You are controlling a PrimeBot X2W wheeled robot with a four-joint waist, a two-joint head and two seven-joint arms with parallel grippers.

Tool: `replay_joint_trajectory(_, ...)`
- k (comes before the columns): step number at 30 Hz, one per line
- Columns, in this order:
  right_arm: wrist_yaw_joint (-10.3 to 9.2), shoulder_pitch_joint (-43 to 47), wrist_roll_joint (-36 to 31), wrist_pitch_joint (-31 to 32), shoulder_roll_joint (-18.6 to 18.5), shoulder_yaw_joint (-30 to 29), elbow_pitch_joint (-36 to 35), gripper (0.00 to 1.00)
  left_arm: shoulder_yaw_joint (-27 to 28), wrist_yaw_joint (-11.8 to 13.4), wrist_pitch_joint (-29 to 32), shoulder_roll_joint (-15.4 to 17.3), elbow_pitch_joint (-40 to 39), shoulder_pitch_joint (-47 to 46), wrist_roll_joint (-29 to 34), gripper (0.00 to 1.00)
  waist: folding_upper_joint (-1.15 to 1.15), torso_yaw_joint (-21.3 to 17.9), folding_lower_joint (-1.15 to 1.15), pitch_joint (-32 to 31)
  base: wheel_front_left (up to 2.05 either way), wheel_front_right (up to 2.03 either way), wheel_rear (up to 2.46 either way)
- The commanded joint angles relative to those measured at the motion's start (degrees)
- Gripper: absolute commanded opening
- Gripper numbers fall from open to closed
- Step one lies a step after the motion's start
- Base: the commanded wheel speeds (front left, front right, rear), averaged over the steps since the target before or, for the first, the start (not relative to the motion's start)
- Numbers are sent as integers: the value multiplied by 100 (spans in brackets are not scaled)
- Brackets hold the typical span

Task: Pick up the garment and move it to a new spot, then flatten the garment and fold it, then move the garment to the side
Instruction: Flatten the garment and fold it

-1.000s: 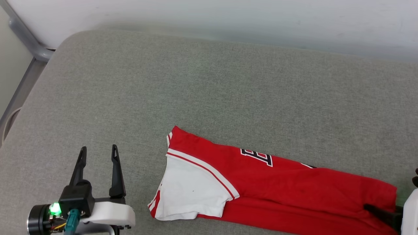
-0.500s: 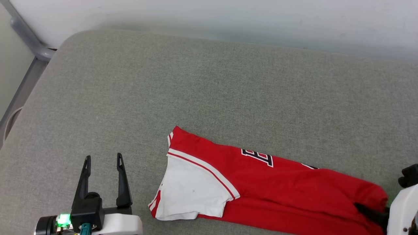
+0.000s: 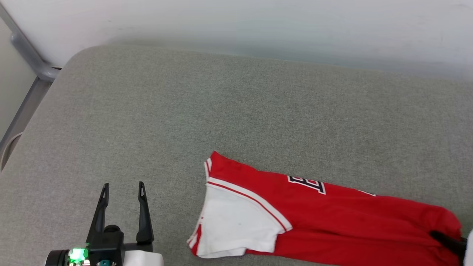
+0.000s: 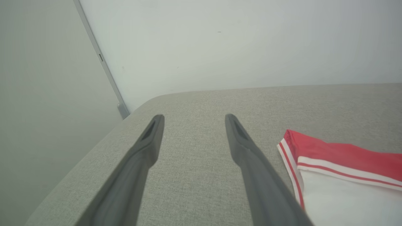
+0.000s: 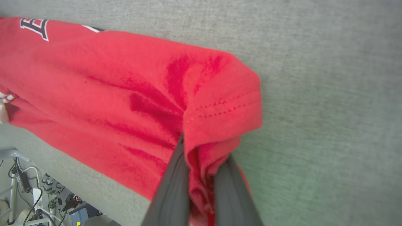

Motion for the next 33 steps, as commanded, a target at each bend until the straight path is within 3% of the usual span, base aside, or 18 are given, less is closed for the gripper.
replay_joint_trajectory(1, -12, 35, 43, -34, -68, -47, 45, 0, -8, -17, -12, 3, -9, 80, 28, 100, 0, -9, 0, -12, 0, 0, 0)
replay_joint_trajectory(6, -12, 35, -39, -90, -333, -268, 357, 0, -48, -94, -12, -3, 7, 81, 113, 100, 0, -32, 0, -49, 0, 0, 0)
replay_joint_trajectory(13, -12, 25, -84, -65, -326, -528, 563, 0, -91, -123, -12, 11, 61, 123, 152, 100, 0, -54, 0, -126, 0, 0, 0)
replay_joint_trajectory(24, -9, 328, 168, 137, -13, -630, -1031, 0, -133, -196, -13, 15, 132, 117, 116, 100, 0, -79, 0, -220, 0, 0, 0)
replay_joint_trajectory(33, -9, -111, -399, 668, 488, -65, -2097, 0, -249, -274, -13, -47, 195, -72, 147, 100, 0, 27, 0, -131, 0, 0, 0)
